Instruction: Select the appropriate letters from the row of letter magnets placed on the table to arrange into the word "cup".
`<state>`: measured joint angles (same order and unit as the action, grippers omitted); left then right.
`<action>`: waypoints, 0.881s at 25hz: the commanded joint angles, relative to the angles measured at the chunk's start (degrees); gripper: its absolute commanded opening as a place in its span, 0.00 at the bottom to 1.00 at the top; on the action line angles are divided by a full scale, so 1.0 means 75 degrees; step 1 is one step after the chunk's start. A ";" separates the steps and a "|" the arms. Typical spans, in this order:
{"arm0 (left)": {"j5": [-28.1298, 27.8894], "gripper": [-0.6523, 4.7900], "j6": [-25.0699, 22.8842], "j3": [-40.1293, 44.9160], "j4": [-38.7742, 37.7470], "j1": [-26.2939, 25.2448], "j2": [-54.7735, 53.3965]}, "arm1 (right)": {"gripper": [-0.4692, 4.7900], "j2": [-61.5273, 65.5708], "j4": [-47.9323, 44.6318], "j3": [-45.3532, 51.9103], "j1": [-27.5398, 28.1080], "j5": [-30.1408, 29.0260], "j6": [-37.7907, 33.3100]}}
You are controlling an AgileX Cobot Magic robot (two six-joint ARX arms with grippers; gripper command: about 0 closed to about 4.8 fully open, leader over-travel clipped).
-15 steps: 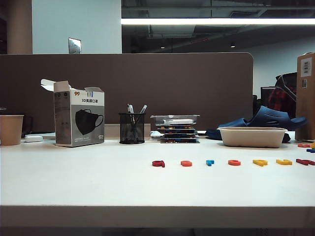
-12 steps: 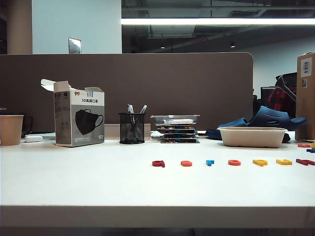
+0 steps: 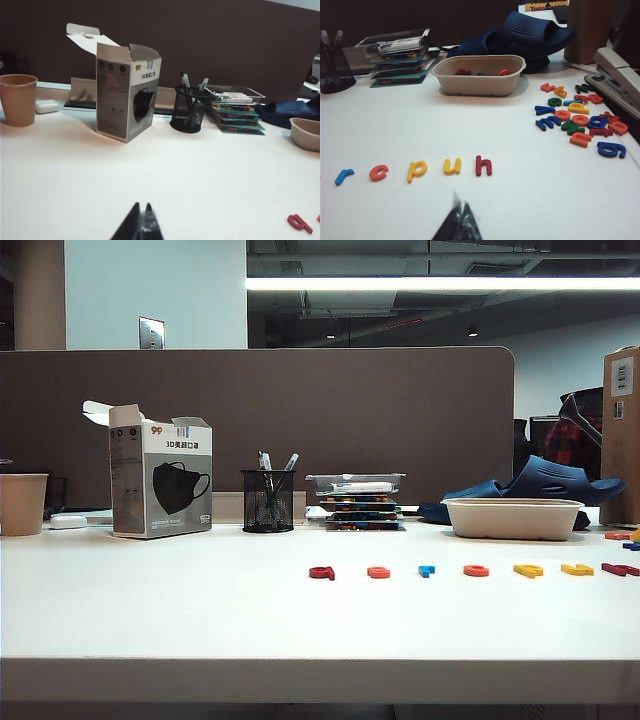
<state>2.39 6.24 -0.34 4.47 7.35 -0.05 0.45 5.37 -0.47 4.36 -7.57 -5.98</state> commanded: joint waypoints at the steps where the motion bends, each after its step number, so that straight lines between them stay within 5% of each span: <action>1: 0.0006 0.11 0.0023 -0.0035 0.0251 -0.0003 -0.0003 | 0.08 -0.0079 -0.0134 0.0055 0.0006 0.0000 0.0003; 11: 0.0085 0.11 0.0023 -0.1134 0.0050 0.0000 -0.0003 | 0.08 -0.0079 -0.0134 0.0055 0.0006 0.0000 0.0003; 22: 0.1308 0.11 0.0023 -0.4771 -0.3258 -0.0003 -0.0527 | 0.08 -0.0079 -0.0178 0.0055 0.0006 0.0003 0.0003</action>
<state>10.59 6.24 -33.56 -16.25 7.35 -2.61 0.45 5.17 -0.47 4.36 -7.57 -5.98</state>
